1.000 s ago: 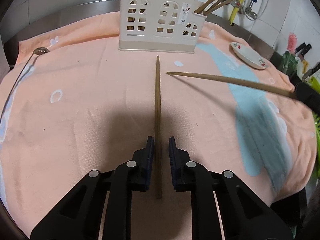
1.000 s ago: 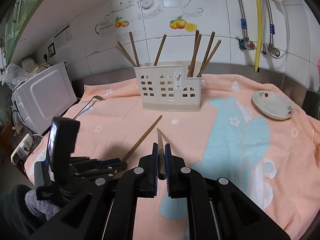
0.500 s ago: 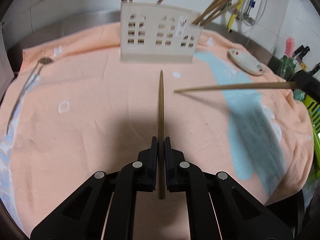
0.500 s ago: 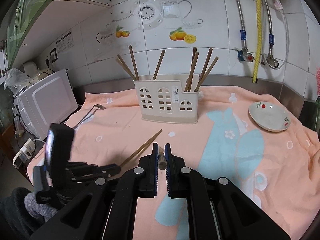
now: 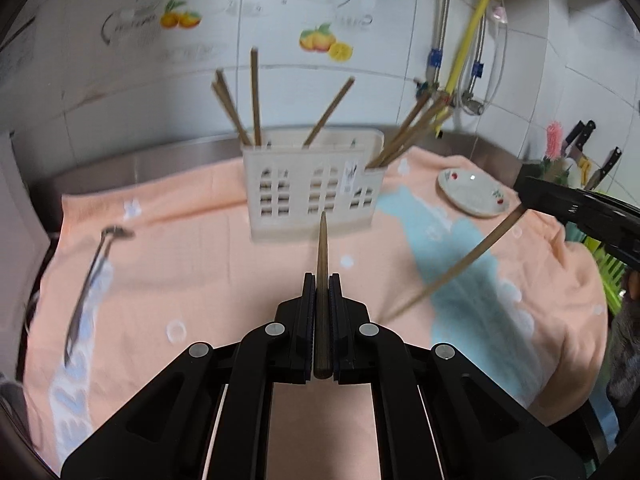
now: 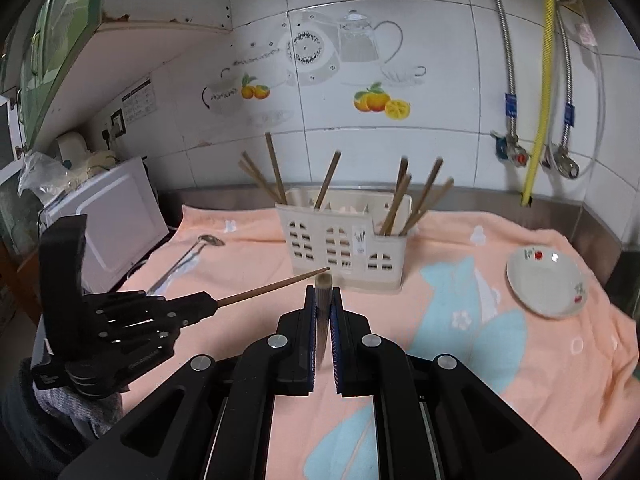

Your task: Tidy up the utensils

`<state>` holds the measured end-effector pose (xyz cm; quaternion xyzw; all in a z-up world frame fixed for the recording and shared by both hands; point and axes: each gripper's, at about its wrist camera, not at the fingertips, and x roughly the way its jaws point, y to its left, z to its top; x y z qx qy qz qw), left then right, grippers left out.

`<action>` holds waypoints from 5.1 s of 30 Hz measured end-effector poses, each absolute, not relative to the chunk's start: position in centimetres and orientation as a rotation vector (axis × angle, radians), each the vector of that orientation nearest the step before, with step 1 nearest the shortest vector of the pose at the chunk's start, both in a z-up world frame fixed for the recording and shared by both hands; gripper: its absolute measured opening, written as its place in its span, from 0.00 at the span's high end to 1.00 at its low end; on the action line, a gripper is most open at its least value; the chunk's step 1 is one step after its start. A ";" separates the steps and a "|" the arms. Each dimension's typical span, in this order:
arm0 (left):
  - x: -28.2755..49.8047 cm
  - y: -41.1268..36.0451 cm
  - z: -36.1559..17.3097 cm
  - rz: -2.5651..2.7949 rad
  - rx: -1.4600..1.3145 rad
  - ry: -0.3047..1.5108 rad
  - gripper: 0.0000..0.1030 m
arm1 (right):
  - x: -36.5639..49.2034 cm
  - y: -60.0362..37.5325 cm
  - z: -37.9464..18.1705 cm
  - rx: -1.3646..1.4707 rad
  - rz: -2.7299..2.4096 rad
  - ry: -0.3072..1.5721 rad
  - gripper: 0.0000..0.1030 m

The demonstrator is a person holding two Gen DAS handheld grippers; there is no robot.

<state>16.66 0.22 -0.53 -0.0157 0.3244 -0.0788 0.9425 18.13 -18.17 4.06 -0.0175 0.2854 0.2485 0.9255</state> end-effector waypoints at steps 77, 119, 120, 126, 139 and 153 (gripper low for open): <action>17.7 2.6 8.6 -0.058 0.007 0.496 0.19 | 21.7 -17.7 9.2 -0.138 0.345 0.470 0.46; 9.8 2.7 1.3 -0.022 -0.050 0.566 0.05 | 13.0 -18.7 0.9 -0.075 0.326 0.574 0.17; 9.7 2.7 1.3 -0.021 -0.049 0.566 0.05 | 13.0 -18.7 0.8 -0.075 0.327 0.577 0.17; 9.7 2.9 1.2 -0.019 -0.054 0.571 0.05 | 12.9 -18.7 0.7 -0.073 0.329 0.581 0.17; 9.3 3.1 1.3 -0.018 -0.070 0.558 0.05 | 12.8 -18.4 0.5 -0.073 0.333 0.584 0.17; 9.4 3.5 1.2 -0.001 -0.077 0.569 0.05 | 12.7 -18.5 0.0 -0.067 0.330 0.594 0.16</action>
